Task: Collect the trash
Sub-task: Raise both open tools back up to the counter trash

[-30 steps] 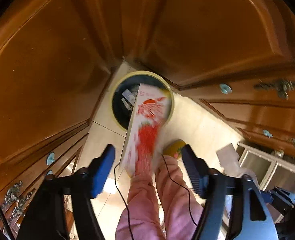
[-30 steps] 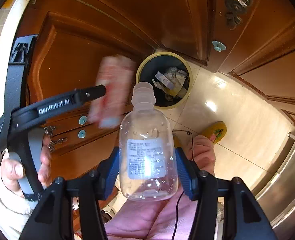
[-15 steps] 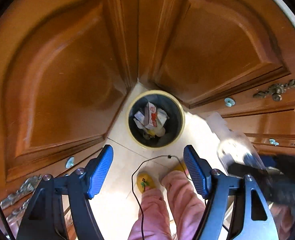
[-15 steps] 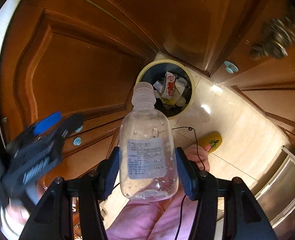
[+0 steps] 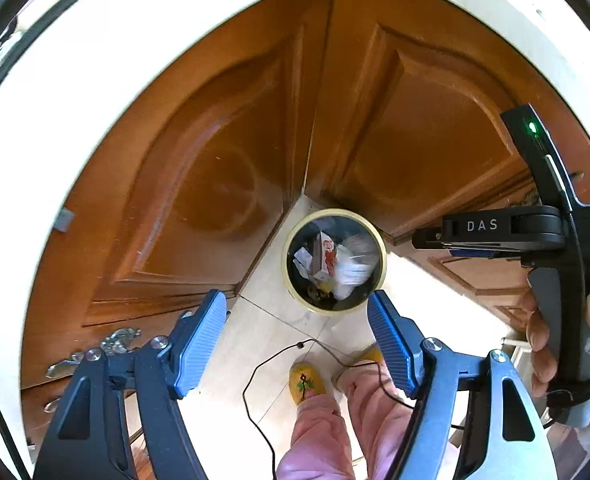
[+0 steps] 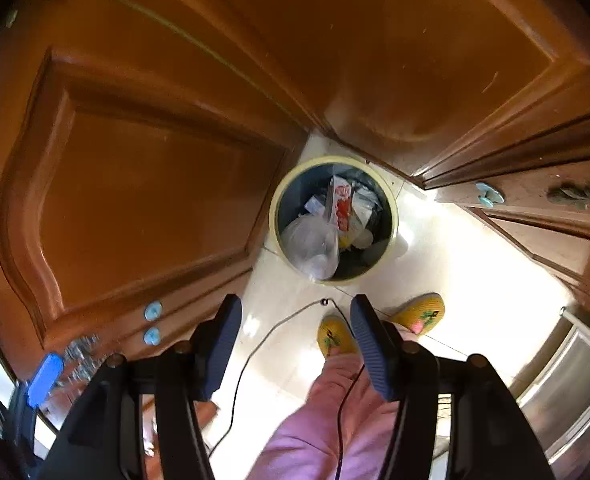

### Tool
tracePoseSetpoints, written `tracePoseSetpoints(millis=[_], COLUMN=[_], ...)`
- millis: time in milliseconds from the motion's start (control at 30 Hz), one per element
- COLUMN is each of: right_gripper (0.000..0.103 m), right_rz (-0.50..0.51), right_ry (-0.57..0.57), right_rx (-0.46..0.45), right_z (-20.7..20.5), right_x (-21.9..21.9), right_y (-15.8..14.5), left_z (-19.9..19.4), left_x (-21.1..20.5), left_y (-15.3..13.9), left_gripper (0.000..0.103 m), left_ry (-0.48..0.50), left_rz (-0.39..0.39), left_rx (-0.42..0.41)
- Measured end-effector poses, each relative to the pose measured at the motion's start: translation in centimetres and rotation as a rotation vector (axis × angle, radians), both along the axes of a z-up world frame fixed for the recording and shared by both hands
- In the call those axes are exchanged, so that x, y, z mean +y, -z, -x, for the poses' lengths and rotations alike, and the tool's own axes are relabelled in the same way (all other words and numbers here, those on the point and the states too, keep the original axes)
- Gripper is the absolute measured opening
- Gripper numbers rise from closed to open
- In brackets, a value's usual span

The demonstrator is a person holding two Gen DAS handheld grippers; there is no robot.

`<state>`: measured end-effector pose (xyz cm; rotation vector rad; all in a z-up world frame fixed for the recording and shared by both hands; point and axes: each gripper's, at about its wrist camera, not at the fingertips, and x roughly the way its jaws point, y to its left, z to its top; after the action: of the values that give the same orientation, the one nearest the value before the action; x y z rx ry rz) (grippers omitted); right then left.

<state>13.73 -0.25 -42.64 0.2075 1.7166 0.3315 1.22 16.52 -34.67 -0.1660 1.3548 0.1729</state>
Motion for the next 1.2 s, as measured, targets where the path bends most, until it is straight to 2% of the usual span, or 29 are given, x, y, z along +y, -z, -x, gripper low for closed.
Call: tracePoseSetpoints(millis=[233, 367, 600, 767, 867, 1000, 1133, 1200], right_gripper=[0.057, 0.057, 0.057, 0.057, 0.057, 0.057, 0.057, 0.057], right_rz=[0.011, -0.002, -0.026, -0.006, 0.018, 0.038, 0.071, 0.084], right_ry=[-0.02, -0.045, -0.079, -0.069, -0.027, 0.049, 0.113, 0.149], right_rx=[-0.026, -0.031, -0.145, -0.26, -0.331, -0.417, -0.485, -0.52], right_z=[1.6, 3.5, 6.5, 8.4, 9.7, 11.7, 13.8, 15.0], right_x=[-0.2, -0.6, -2.1, -4.7, -7.2, -10.3, -13.2, -14.5], right_y=[-1.9, -4.3, -12.3, -18.1, -21.7, -25.2, -28.7, -30.1], left_z=[-0.2, -0.5, -0.9, -0.9, -0.6, -0.4, 0.5, 1.0], left_x=[1.2, 0.7, -2.0, -5.8, -8.0, -10.6, -13.5, -14.6], left_y=[-2.5, -4.7, -9.3, -13.4, -16.2, -19.8, -23.5, -25.2], left_gripper=[0.071, 0.072, 0.075, 0.078, 0.083, 0.084, 0.085, 0.089], left_ry=[-0.006, 0.03, 0.108, 0.214, 0.261, 0.331, 0.412, 0.445], left_rz=[0.0, -0.011, 0.02, 0.05, 0.063, 0.088, 0.078, 0.067], left_rx=[-0.048, -0.079, -0.159, -0.223, -0.283, -0.357, -0.452, -0.497])
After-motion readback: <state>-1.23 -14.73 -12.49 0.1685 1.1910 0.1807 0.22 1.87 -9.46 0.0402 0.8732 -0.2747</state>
